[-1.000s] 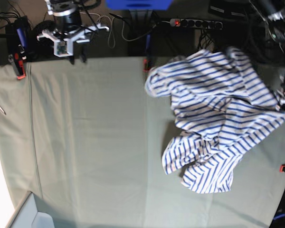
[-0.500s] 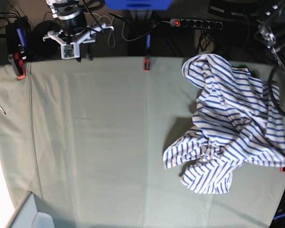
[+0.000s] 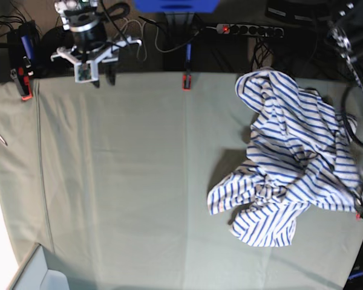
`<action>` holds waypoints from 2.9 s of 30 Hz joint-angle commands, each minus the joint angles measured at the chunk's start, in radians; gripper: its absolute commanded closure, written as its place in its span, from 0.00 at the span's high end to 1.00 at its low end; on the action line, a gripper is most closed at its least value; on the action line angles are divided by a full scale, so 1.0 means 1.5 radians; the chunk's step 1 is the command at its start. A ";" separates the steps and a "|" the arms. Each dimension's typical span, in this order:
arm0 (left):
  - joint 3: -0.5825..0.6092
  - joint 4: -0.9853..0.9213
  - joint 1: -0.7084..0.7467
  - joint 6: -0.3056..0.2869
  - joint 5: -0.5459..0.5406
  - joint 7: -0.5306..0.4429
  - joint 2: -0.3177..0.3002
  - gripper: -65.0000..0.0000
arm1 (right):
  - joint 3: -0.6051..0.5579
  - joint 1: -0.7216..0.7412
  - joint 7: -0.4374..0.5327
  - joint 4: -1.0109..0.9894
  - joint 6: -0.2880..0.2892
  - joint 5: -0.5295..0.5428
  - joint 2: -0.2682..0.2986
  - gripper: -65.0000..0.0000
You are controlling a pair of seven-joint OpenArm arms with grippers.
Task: Layout the t-shirt on the table in an organized manner, then fold the t-shirt properly
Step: 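Lift and drag the shirt with the left gripper toward its arm's side, then lower the left gripper onto the shirt and grasp another edge, then sweep the held shirt across the table toward the right gripper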
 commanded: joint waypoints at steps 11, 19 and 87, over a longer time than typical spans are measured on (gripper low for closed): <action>-0.098 0.263 0.217 -0.003 -0.004 -0.010 0.134 0.76 | -0.097 0.131 0.011 0.008 0.008 -0.001 0.022 0.32; 0.011 0.346 0.225 -0.002 -0.002 -0.014 0.214 0.77 | -0.176 0.218 0.010 -0.034 0.008 0.000 0.032 0.32; 0.636 0.010 -0.091 0.045 0.194 -0.131 0.381 0.01 | 0.191 0.166 0.011 -0.084 0.008 0.000 0.101 0.31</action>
